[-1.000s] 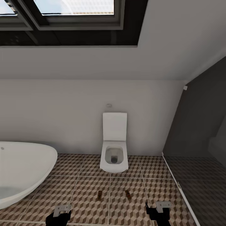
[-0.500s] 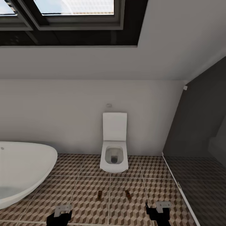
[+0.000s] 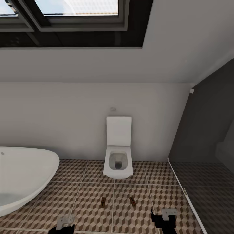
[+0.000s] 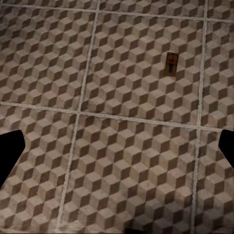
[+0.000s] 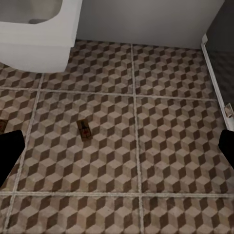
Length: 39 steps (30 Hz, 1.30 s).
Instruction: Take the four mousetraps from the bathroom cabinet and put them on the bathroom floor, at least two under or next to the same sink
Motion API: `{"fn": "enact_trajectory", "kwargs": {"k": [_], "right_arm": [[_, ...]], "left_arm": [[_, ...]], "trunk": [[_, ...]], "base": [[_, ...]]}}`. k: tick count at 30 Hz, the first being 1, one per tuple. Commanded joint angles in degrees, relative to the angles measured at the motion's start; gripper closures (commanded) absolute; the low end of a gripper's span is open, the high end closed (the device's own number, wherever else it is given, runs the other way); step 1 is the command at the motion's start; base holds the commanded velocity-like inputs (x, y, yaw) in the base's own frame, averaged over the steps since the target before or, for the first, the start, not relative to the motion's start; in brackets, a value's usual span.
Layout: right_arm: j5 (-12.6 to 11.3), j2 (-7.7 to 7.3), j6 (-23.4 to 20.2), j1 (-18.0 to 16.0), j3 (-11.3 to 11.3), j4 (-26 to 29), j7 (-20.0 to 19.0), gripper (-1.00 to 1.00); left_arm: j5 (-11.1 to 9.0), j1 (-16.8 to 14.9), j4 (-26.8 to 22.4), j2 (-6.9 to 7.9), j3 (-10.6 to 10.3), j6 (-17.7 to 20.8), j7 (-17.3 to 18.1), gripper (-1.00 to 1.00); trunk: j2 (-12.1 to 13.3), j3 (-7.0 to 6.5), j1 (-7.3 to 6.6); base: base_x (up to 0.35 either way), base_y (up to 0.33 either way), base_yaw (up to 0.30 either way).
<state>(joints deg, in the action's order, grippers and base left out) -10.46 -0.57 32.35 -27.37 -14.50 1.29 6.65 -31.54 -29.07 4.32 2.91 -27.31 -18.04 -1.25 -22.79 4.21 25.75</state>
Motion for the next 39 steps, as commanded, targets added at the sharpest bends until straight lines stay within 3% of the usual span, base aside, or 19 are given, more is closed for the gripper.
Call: {"fn": "enact_trajectory", "kwargs": {"k": [1,6,13,19,28,34,39], "right_arm": [[-0.4,-0.01,0.1,0.0,-0.5,0.0,0.2,-1.00],[-0.4,-0.13,-0.2,0.0,-0.5,-0.1,0.2,-1.00],[-0.4,-0.48,-6.1,0.3,-0.4,-0.3,0.2,-1.00],[-0.4,-0.80,-12.0,2.5,-0.4,-0.3,0.1,-1.00],[-0.5,-1.89,-13.2,6.7,-0.4,-0.3,-0.5,-1.00],[-0.5,-2.98,-12.6,10.9,-0.4,-0.3,-4.9,-1.00],[-0.7,-5.02,-11.8,14.1,-0.4,-0.3,-11.6,-1.00]], "left_arm": [[0.0,0.1,0.2,-0.01,-0.4,0.1,-0.1,-1.00],[0.0,1.2,0.2,0.12,-0.4,2.3,-0.1,-1.00],[0.0,3.4,0.2,0.99,-0.3,5.8,-0.2,-1.00],[0.0,6.5,0.2,3.36,-0.3,6.6,-0.2,-1.00],[-0.1,9.6,0.2,5.61,-0.3,6.8,-0.2,-1.00],[-0.2,11.1,0.2,6.10,-0.3,6.7,-0.2,-1.00],[-0.3,12.5,0.2,6.78,-0.2,6.7,-0.2,-1.00]], "trunk": [[-0.1,0.13,0.04],[-0.1,0.13,0.04],[-0.1,0.13,0.04],[-0.1,0.13,0.04],[-0.1,0.13,0.04],[-0.1,0.13,0.04],[-0.1,0.13,0.04]], "base": [[0.000,0.000,0.000],[0.000,0.000,0.000],[0.000,0.000,0.000],[0.000,0.000,0.000],[0.000,0.000,0.000],[0.000,0.000,0.000],[0.000,0.000,0.000]]}}
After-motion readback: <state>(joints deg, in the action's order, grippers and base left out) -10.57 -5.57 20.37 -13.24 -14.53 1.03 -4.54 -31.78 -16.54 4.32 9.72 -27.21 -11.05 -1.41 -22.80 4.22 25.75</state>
